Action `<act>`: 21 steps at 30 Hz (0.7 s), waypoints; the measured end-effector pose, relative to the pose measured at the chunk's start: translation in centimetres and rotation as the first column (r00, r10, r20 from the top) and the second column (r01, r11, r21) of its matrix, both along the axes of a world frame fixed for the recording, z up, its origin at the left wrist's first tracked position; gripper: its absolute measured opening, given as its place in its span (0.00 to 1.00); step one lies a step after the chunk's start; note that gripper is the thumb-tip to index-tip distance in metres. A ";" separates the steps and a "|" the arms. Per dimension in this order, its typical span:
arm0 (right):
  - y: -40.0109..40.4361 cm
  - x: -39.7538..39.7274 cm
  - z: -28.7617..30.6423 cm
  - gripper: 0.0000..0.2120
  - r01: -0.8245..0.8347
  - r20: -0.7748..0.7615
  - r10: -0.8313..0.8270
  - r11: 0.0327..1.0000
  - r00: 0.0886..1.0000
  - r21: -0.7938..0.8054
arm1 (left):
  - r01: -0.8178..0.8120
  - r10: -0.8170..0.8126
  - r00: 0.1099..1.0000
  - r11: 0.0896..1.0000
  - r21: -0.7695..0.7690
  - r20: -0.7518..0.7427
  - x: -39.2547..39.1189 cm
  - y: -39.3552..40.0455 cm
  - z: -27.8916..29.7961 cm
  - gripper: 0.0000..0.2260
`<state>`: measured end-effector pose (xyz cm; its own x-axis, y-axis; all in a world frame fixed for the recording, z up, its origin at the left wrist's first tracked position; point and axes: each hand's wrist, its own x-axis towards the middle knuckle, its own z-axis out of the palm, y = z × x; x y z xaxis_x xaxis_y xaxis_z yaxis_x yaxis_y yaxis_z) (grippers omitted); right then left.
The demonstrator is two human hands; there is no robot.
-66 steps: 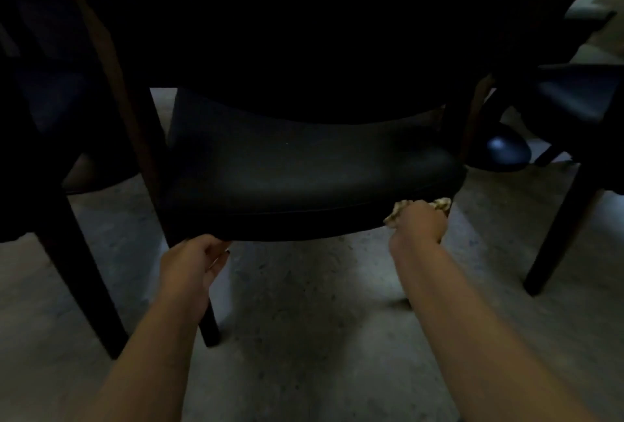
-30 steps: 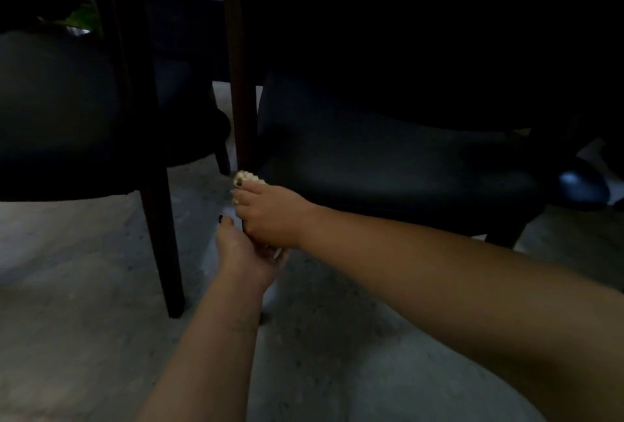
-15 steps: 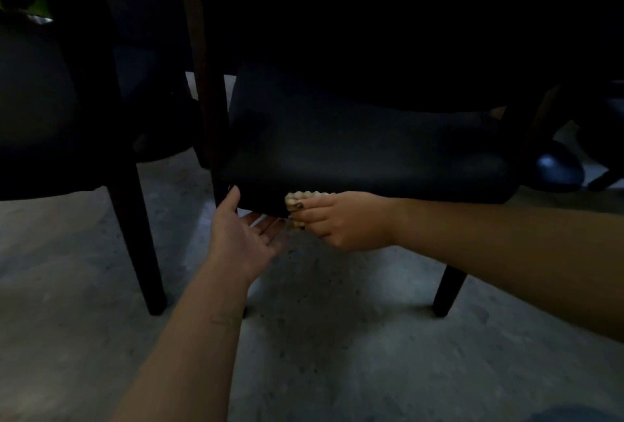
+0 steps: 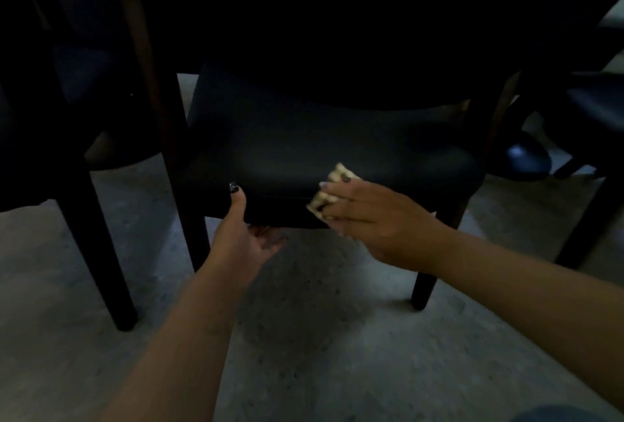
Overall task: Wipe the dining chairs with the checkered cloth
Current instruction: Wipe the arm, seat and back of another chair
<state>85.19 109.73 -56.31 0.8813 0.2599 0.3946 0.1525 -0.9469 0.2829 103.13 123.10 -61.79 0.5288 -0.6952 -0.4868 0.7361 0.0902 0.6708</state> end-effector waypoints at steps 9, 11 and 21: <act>2.4 5.4 -4.7 0.21 0.112 -0.040 -0.139 0.915 0.990 -0.388 | 0.083 -0.083 0.987 0.997 0.006 0.139 0.1 0.0 -0.8 0.31; 1.1 4.0 -5.6 0.20 0.122 0.014 -0.124 0.935 0.992 -0.332 | 0.033 -0.036 0.992 0.999 0.028 0.120 0.2 -0.2 -0.9 0.29; -10.0 -10.7 -3.7 0.34 0.111 -0.313 -0.263 0.896 0.912 -0.431 | -0.018 0.017 0.993 1.000 0.005 0.120 0.4 -0.5 -1.7 0.28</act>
